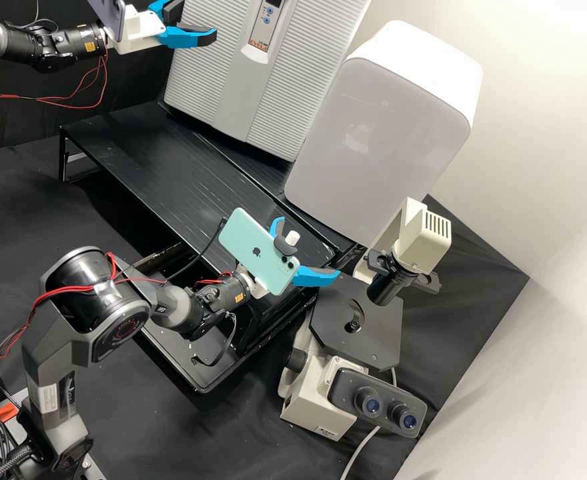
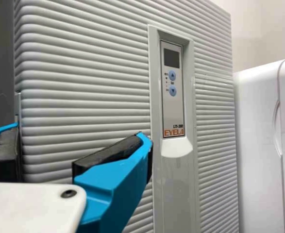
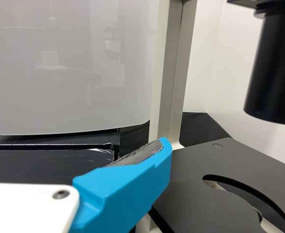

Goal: Open the incubator door

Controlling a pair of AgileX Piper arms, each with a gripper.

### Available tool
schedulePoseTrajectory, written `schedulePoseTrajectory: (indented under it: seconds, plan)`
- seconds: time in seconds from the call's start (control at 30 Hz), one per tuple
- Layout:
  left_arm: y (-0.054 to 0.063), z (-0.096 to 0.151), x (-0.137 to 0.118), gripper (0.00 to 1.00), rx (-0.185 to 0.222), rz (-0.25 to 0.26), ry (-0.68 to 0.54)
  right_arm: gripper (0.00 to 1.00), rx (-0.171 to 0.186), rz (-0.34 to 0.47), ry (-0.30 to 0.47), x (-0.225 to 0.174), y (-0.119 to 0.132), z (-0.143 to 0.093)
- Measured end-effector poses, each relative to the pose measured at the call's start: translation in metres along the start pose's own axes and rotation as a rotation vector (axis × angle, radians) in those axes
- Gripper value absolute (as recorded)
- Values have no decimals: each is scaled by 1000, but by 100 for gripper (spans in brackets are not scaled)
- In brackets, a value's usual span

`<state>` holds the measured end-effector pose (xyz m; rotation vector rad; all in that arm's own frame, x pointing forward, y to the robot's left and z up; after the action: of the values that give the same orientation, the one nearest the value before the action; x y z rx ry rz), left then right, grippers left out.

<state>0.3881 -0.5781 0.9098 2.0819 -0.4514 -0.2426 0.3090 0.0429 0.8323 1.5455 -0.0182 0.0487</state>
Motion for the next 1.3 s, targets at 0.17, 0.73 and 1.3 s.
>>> schedulePoseTrajectory:
  seconds: [0.17,0.73,1.3]
  plan:
    - [1,-1,0,0,-19,6,8,100,0,0,0,0,0,0]
    - [0,-1,-4,0,-66,9,24,100,0,0,0,0,0,0]
    - [-4,17,-18,0,-119,17,-12,100,0,0,0,0,0,0]
